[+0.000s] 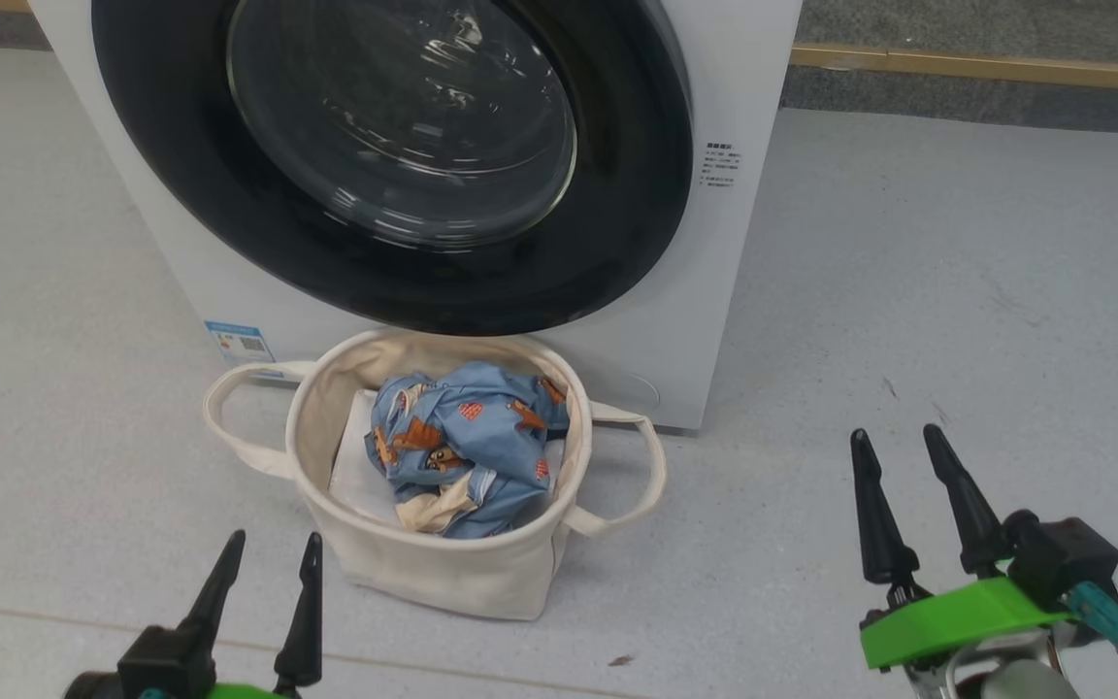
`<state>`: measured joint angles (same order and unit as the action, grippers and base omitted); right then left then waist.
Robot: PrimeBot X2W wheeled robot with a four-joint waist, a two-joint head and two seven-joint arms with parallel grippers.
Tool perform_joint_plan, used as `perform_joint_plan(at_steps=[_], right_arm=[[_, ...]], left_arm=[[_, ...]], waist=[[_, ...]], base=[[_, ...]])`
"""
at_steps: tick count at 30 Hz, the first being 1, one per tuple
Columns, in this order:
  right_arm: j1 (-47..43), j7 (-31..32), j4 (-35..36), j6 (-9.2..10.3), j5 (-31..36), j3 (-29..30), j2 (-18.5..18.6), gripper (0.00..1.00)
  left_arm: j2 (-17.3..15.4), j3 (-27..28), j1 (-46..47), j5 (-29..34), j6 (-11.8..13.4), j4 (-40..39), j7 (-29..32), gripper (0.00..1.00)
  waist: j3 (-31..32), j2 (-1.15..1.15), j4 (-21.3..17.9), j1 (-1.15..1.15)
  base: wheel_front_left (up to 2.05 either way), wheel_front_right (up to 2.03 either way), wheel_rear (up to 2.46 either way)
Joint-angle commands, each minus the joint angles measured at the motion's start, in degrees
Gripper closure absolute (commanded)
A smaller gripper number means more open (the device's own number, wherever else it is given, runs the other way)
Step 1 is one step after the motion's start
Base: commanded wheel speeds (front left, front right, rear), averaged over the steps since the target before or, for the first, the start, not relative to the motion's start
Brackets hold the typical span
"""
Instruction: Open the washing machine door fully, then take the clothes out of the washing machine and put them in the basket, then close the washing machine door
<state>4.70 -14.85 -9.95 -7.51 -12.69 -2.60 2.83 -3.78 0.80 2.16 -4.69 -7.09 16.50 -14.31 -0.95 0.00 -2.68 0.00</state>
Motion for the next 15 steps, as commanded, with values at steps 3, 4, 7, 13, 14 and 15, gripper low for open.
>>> perform_joint_plan(at_steps=[3, 4, 7, 13, 14, 15], right_arm=[[0.82, -0.15, 1.54, 0.02, -0.08, -1.33, 0.05, 0.0], [0.82, -0.15, 1.55, 0.02, -0.03, -1.26, 0.05, 0.0], [0.78, -0.15, 1.54, 0.02, 0.07, -1.28, 0.05, 0.0], [0.74, -0.15, 1.65, 0.02, 0.02, -1.54, 0.05, 0.0], [0.71, -0.15, 1.64, 0.02, 0.04, -1.54, 0.05, 0.0], [-0.44, 0.0, -0.28, 0.0, 0.01, -0.12, -0.01, 1.0]], left_arm=[[-0.11, 2.26, 0.91, -0.09, -0.15, -0.9, -0.69, 0.0], [-0.08, 2.48, 0.98, -0.37, -0.14, -0.8, -0.69, 0.0], [-0.05, 2.48, 1.09, -0.56, -0.17, -0.51, -0.69, 0.0], [-0.16, 2.05, 1.5, -0.59, -0.23, -0.27, -0.69, 0.0], [-0.17, 1.92, 1.59, -0.55, -0.24, -0.27, -0.69, 0.0], [0.2, 0.07, 0.01, -0.07, 0.0, 1.39, 0.0, 1.0]], waist=[[0.01, 0.0, 0.14, 0.0], [0.0, 0.0, 0.19, 0.0], [-0.1, 0.0, 0.32, 0.0], [-0.3, 0.0, 0.59, 0.0], [-0.32, 0.0, 0.67, 0.0], [-0.32, 0.0, 0.68, 0.0]], base=[[0.0, 0.0, 0.0], [0.0, 0.0, 0.0], [0.0, 0.0, 0.0], [0.0, 0.0, 0.0], [0.0, 0.0, 0.0], [0.0, 0.0, 0.0]])
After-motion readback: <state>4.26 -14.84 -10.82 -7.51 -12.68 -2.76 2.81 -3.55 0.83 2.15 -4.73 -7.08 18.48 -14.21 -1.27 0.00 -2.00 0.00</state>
